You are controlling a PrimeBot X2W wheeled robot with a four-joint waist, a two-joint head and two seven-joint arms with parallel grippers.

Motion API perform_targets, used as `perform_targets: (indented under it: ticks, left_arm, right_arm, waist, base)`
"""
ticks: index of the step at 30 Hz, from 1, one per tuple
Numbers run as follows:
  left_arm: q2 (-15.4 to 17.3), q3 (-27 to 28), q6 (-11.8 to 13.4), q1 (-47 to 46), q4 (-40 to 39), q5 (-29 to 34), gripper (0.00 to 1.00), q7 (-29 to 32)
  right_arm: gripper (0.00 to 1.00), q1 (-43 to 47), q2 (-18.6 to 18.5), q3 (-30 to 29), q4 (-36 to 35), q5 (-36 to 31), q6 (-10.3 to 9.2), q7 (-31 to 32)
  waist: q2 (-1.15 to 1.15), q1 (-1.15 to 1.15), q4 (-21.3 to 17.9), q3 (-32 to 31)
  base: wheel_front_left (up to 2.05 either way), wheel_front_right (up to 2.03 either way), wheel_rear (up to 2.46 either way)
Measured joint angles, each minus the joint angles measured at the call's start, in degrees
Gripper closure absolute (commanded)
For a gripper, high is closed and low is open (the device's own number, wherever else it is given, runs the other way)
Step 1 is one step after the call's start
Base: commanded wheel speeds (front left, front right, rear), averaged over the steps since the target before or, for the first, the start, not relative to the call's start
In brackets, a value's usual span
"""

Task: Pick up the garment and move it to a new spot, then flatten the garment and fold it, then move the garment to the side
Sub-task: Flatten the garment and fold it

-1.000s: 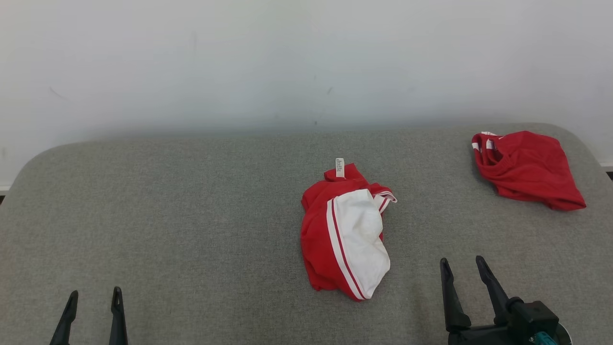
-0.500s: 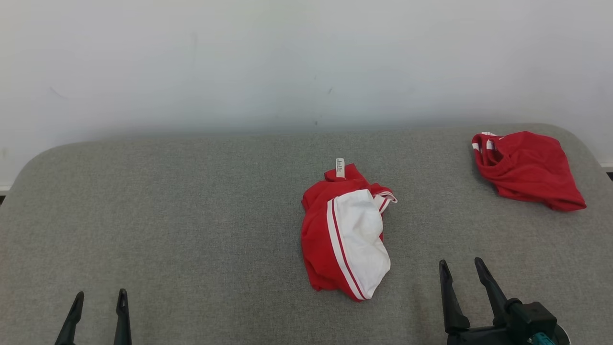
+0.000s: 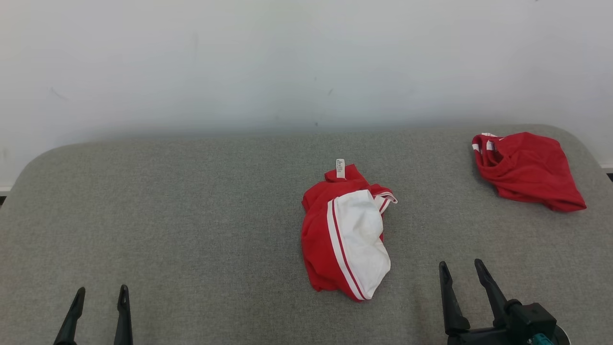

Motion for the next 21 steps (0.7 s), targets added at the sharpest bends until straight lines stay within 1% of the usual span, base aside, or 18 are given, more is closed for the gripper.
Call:
perform_targets:
  ticks: [12,16,21]
  left_arm:
    - [0.59,-0.42,0.44,-0.24,-1.05,-0.68,0.00,0.41]
    - [0.85,-2.69,-0.45,-3.73,-1.47,-0.55,0.00,1.14]
    - [0.92,-7.32,-2.02,-11.01,-0.78,-0.14,0.00,2.92]
  right_arm:
    - [0.00,-0.01,0.00,0.18,-0.02,-0.01,0.00,0.00]
    - [0.00,-0.22,0.00,0.38,-0.02,-0.01,0.00,0.00]
    - [0.00,-1.30,-0.02,0.66,-0.03,0.34,-0.01,0.00]
  waist:
    - [0.00,0.00,-0.23,0.66]
    - [0.00,0.00,-0.96,1.42]
    - [0.00,0.00,-2.55,2.97]
  base:
    - [0.00,0.00,0.00]
    - [0.00,0.00,0.00]
    - [0.00,0.00,0.00]
